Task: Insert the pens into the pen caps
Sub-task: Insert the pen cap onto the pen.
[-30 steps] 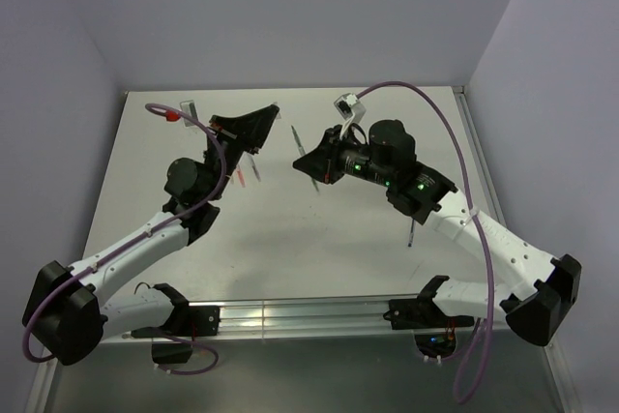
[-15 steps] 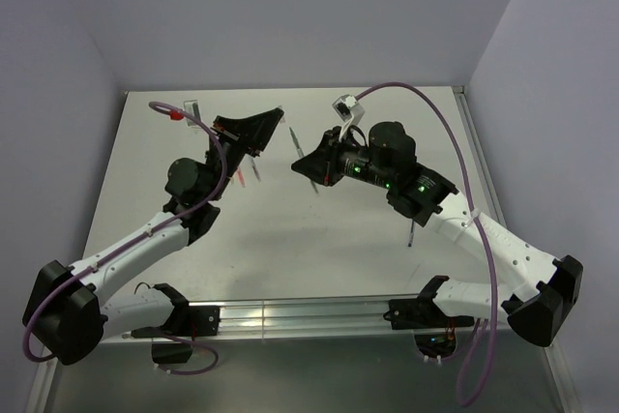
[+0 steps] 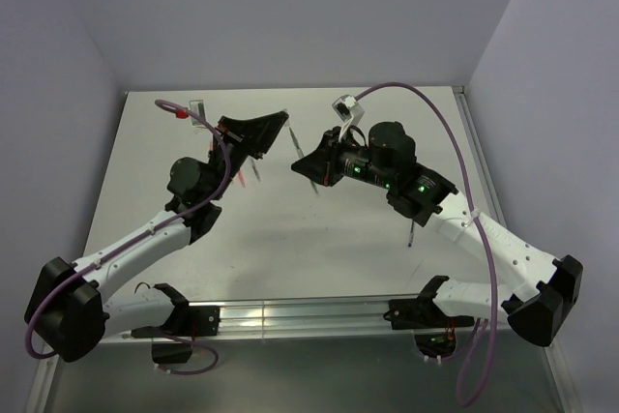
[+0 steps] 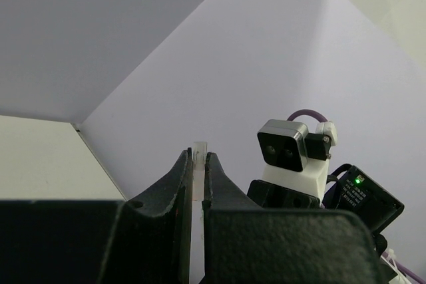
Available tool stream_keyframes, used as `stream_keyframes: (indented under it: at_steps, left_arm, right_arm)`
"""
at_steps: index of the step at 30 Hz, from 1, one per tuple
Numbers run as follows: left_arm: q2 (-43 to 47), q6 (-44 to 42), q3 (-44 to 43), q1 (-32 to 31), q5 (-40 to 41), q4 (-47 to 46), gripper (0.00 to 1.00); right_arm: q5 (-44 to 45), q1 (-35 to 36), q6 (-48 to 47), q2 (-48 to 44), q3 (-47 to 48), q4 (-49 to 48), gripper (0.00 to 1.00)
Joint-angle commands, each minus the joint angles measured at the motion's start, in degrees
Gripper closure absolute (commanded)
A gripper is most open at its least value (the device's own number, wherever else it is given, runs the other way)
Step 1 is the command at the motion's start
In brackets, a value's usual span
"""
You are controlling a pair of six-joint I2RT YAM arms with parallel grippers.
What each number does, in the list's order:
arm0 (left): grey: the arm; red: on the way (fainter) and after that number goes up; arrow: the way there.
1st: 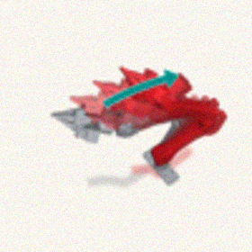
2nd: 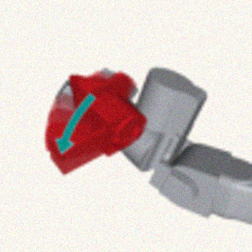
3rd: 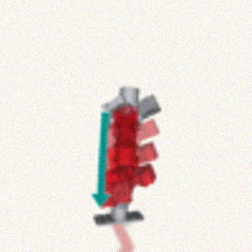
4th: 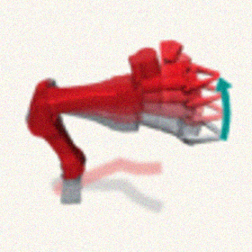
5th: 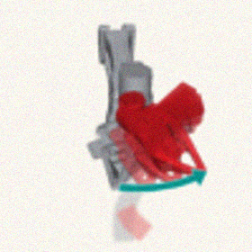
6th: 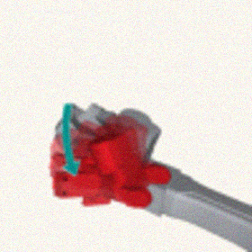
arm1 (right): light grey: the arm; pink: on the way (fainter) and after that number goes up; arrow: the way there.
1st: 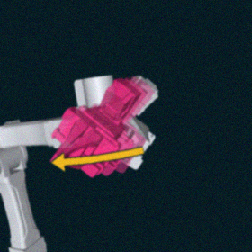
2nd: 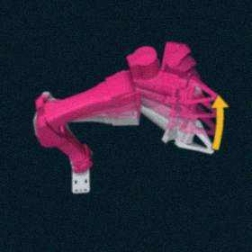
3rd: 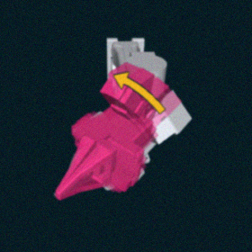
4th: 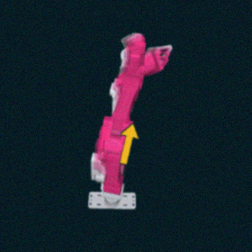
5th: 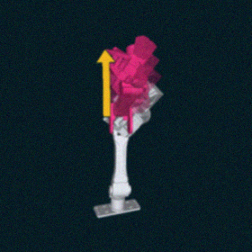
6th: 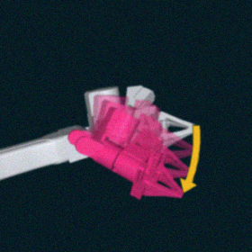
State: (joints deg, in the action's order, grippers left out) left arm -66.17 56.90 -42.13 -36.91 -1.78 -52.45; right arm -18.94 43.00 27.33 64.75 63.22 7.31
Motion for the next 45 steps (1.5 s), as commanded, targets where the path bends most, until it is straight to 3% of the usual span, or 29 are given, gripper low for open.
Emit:
stream_keyframes:
  at_steps: [1,27,45]
  left_arm:
    - [-0.27,0.66,-1.99,-0.36,-2.17,-2.75,1.00]
    - [-0.80,1.28,-1.46,-2.64,-3.58,-3.98,1.00]
    - [-2.64,3.39,-1.55,-7.04,1.17,-6.70,1.00]
  right_arm:
    - [-0.31,0.59,-0.96,-0.50,1.20,-1.60,1.00]
    - [5.49,0.50,-0.96,-1.38,1.20,-1.25,1.00]
    - [16.55,0.41,3.08,-1.47,-1.08,-6.07,1.00]
